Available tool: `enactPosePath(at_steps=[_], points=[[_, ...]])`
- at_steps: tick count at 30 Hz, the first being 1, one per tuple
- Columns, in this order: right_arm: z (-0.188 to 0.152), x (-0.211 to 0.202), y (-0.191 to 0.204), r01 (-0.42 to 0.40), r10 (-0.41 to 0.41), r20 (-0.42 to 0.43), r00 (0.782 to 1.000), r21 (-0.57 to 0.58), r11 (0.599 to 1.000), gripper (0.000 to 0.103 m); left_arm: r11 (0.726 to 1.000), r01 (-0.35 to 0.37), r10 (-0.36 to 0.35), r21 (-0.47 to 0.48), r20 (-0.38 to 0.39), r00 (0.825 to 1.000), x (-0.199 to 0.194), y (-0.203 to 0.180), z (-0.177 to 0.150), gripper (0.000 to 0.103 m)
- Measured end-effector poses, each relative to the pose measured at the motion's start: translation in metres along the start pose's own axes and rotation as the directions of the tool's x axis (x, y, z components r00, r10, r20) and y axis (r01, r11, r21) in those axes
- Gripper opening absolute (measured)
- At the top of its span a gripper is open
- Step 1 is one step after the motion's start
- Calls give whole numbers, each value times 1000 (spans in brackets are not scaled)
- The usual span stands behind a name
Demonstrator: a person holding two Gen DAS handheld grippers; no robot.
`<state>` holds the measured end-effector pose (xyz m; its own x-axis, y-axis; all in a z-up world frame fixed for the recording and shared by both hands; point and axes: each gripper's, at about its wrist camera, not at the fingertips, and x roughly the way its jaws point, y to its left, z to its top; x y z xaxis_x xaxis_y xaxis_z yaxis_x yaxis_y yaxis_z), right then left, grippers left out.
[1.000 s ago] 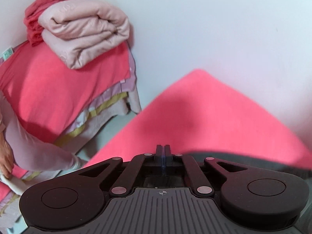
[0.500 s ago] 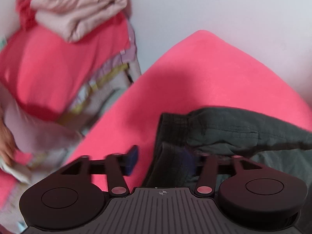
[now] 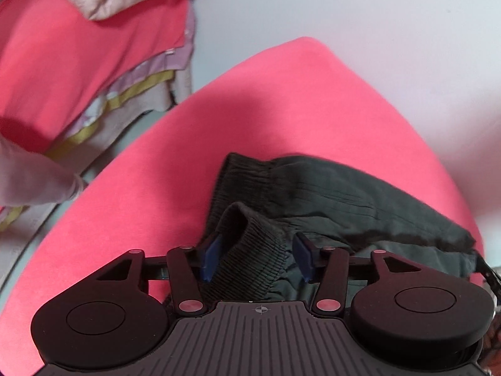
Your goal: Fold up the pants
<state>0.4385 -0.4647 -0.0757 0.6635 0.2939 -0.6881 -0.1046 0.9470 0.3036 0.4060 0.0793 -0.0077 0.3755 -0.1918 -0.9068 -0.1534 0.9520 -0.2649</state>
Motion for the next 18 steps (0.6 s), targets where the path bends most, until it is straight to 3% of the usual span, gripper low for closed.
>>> enactPosePath(at_steps=[3, 7, 10, 14, 18], points=[[-2, 3, 0, -2, 2, -9, 1000, 3, 1000, 10, 999, -30, 30, 30, -24, 999, 7, -4, 1, 103], [-1, 9, 0, -3, 3, -29, 1000, 7, 1000, 12, 995, -99, 98, -13, -52, 994, 30, -2, -2, 103], [0, 12, 1, -4, 4, -35, 999, 14, 1000, 12, 993, -122, 122, -4, -18, 992, 31, -6, -6, 98], [3, 8, 1, -19, 19, -22, 1000, 26, 1000, 9, 990, -141, 141, -10, 46, 989, 16, -12, -4, 79], [5, -7, -2, -29, 29, 16, 999, 39, 999, 8, 992, -125, 124, -3, 95, 988, -4, -20, 5, 77]])
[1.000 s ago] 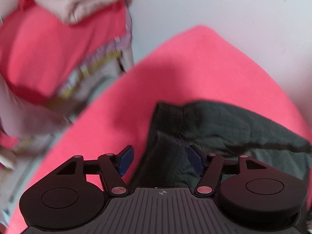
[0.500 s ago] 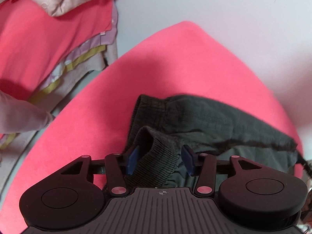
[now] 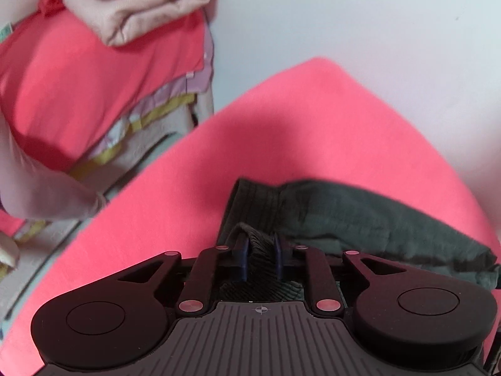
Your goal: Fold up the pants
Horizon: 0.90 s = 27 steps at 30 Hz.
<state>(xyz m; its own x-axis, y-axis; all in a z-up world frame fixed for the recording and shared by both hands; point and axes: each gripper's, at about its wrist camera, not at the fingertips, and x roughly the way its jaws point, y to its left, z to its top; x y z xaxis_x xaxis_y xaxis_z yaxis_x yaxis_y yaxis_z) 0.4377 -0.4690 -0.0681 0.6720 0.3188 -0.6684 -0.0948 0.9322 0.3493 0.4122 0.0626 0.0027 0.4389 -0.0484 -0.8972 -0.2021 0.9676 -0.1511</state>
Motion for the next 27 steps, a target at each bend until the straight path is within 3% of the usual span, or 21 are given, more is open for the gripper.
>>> enactPosePath(at_steps=[10, 13, 18, 19, 20, 21, 24, 25, 26, 27], points=[[25, -11, -17, 21, -31, 135, 990, 81, 997, 8, 996, 61, -54, -58, 120, 991, -10, -3, 29, 72], [20, 2, -20, 48, -55, 111, 992, 69, 996, 8, 996, 50, -41, -80, 110, 993, 3, -3, 38, 53], [8, 21, -25, 86, -92, 82, 992, 71, 994, 8, 1000, -11, 12, -23, 53, 998, 33, -19, 39, 49], [7, 23, -27, 90, -96, 80, 992, 76, 993, 9, 1000, -8, 9, -15, 49, 999, 36, -20, 38, 53], [7, 26, -26, 94, -100, 80, 992, 75, 993, 9, 1000, -10, 10, -4, 51, 999, 37, -22, 37, 77], [7, 28, -26, 100, -106, 78, 991, 73, 992, 9, 1000, -22, 21, 11, 56, 998, 37, -25, 36, 86], [8, 28, -20, 138, -142, 69, 987, 64, 988, 17, 996, -40, 34, 74, 81, 996, 25, -35, 28, 103], [8, 25, -19, 150, -154, 72, 985, 63, 987, 28, 993, -39, 29, 108, 92, 995, 19, -39, 24, 103], [6, 20, -24, 155, -159, 71, 985, 66, 986, 48, 989, -43, 29, 139, 102, 994, 13, -43, 20, 103], [6, 16, -24, 154, -159, 69, 985, 75, 985, 55, 985, -40, 21, 169, 111, 994, 6, -47, 15, 103]])
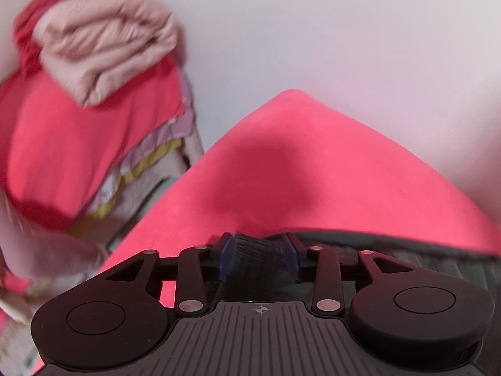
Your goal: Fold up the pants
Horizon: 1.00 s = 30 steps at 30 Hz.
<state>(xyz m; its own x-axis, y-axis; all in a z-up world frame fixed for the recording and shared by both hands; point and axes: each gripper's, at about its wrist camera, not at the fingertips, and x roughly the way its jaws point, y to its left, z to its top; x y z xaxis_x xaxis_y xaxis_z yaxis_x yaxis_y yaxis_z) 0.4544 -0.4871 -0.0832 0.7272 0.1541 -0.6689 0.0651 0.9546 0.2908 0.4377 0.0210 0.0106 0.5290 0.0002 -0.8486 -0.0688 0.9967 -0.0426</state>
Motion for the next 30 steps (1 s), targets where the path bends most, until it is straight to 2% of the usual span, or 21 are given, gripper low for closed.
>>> enactPosePath(at_steps=[1, 6, 9, 10, 13, 15, 18, 20, 22, 25, 27, 28, 29, 30], points=[[-2, -6, -1, 3, -3, 5, 1000, 7, 1000, 64, 1000, 14, -15, 20, 6, 1000, -7, -3, -4, 103], [-25, -41, 6, 25, -23, 36, 999, -74, 997, 64, 986, 154, -155, 56, -3, 988, -20, -7, -31, 103], [-42, -56, 22, -4, 15, 65, 998, -169, 986, 64, 981, 166, -161, 99, -58, 985, 0, -17, -43, 103], [-48, -60, 30, -31, 48, 70, 996, -221, 975, 64, 984, 141, -134, 110, -67, 989, 9, -21, -45, 103], [-59, -60, 56, -111, 137, 45, 990, -371, 922, 68, 992, 4, 4, 129, -63, 998, 38, -31, -42, 103], [-61, -52, 71, -162, 183, 9, 983, -418, 894, 69, 990, -63, 70, 127, -58, 996, 54, -34, -37, 103], [-61, -34, 87, -191, 204, -24, 979, -473, 860, 69, 976, -149, 154, 161, -17, 988, 67, -42, -28, 103], [-58, -16, 92, -167, 158, -61, 986, -489, 856, 73, 965, -192, 195, 181, -2, 981, 76, -46, -25, 103], [-54, 5, 88, -123, 69, -130, 989, -476, 871, 72, 957, -228, 228, 179, 22, 973, 83, -44, -25, 103], [-43, 11, 56, -18, -12, -77, 997, -374, 927, 72, 964, -231, 228, 135, 37, 973, 84, -33, -24, 103], [-38, 8, 46, 111, -133, -39, 990, -350, 930, 72, 970, -222, 220, 104, 34, 975, 83, -28, -23, 103], [-36, 4, 40, 130, -150, -35, 988, -332, 934, 71, 968, -230, 227, 99, 39, 973, 79, -28, -24, 103], [-35, -2, 38, 148, -167, -35, 985, -319, 936, 65, 966, -241, 238, 99, 43, 970, 74, -28, -25, 103], [-34, -11, 39, 142, -155, -16, 988, -320, 937, 63, 964, -247, 243, 101, 47, 969, 68, -30, -26, 103]])
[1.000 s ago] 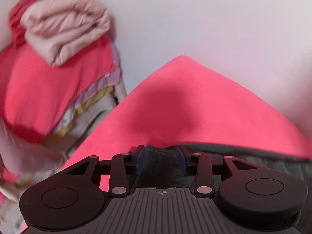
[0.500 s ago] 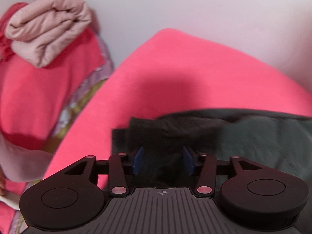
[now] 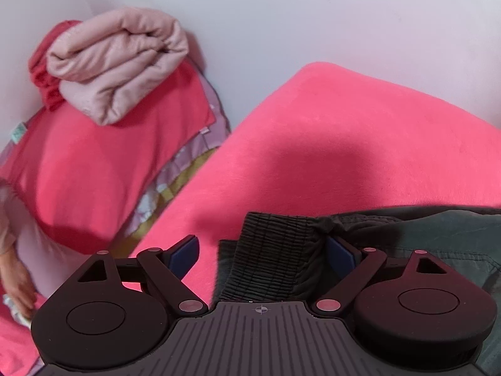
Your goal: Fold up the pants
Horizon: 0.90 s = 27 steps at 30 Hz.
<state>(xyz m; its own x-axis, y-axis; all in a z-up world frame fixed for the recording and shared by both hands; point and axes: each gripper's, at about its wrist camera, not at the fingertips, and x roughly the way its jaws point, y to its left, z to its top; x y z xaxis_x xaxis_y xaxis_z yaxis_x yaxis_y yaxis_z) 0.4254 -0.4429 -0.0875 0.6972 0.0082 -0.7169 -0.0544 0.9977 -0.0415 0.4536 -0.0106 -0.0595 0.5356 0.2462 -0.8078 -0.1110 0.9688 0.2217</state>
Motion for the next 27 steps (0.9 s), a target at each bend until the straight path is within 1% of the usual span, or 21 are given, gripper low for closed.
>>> enactPosePath(at_steps=[1, 3, 4, 5, 7, 9, 11, 13, 14, 15, 16, 17, 18, 19, 20, 22, 23, 24, 25, 26, 27], points=[[0, -9, 3, -35, 36, 34, 999, -23, 999, 63, 1000, 7, -7, 10, 4, 1000, -7, 0, 0, 103], [-1, -28, 18, -111, 124, 99, 987, -121, 986, 69, 999, 1, -1, 39, 20, 1000, -23, 0, 1, 103], [0, -35, 29, -141, 165, 123, 979, -186, 972, 73, 998, -14, 12, 54, 36, 999, -32, 0, 2, 103], [2, -39, 41, -172, 206, 127, 970, -238, 956, 74, 998, -21, 18, 62, 46, 999, -39, 1, 3, 103], [8, -43, 62, -264, 310, 120, 943, -298, 917, 74, 998, -16, 12, 56, 67, 998, -53, 4, 5, 103], [14, -41, 78, -361, 404, 75, 912, -320, 876, 73, 998, 12, -17, 54, 87, 996, -66, 4, 7, 103], [17, -40, 91, -423, 462, 33, 887, -345, 838, 72, 993, 85, -93, 77, 106, 990, -76, -5, 1, 103], [18, -37, 98, -467, 503, 19, 864, -347, 814, 72, 972, 201, -216, 119, 125, 968, -82, -19, -8, 103], [18, -33, 99, -491, 520, -2, 854, -332, 805, 72, 954, 267, -284, 135, 128, 950, -84, -26, -15, 103], [17, -27, 99, -509, 530, -21, 848, -312, 802, 70, 934, 327, -344, 143, 116, 932, -84, -33, -21, 103], [23, -13, 101, -530, 544, -37, 838, -288, 797, 69, 918, 369, -384, 144, 99, 918, -82, -39, -25, 103], [24, -8, 99, -544, 554, -45, 832, -266, 796, 68, 898, 411, -425, 156, 72, 902, -78, -46, -30, 103], [25, -2, 98, -537, 544, -47, 838, -246, 807, 68, 885, 426, -442, 189, 51, 896, -73, -55, -34, 103], [25, 3, 96, -509, 514, -44, 857, -233, 828, 66, 888, 401, -418, 222, 33, 908, -66, -63, -36, 103], [26, 15, 92, -464, 469, -30, 883, -214, 860, 59, 900, 368, -382, 235, 18, 924, -57, -70, -36, 103], [33, 30, 77, -360, 363, -8, 932, -151, 921, 53, 925, 326, -329, 197, -21, 944, -30, -71, -29, 103], [35, 33, 69, -318, 321, 0, 947, -120, 940, 53, 940, 288, -289, 181, -23, 957, -19, -69, -25, 103], [35, 34, 62, -284, 287, 16, 958, -98, 954, 54, 954, 252, -251, 161, -23, 968, -10, -65, -21, 103], [35, 32, 54, -230, 234, 40, 971, -87, 969, 60, 961, 246, -244, 126, -26, 969, -3, -58, -15, 103], [31, 27, 48, -186, 191, 61, 980, -89, 979, 70, 963, 255, -254, 92, -24, 967, 2, -51, -9, 103], [29, 21, 42, -158, 165, 75, 983, -91, 983, 72, 964, 256, -254, 70, -25, 967, 5, -46, -4, 103]])
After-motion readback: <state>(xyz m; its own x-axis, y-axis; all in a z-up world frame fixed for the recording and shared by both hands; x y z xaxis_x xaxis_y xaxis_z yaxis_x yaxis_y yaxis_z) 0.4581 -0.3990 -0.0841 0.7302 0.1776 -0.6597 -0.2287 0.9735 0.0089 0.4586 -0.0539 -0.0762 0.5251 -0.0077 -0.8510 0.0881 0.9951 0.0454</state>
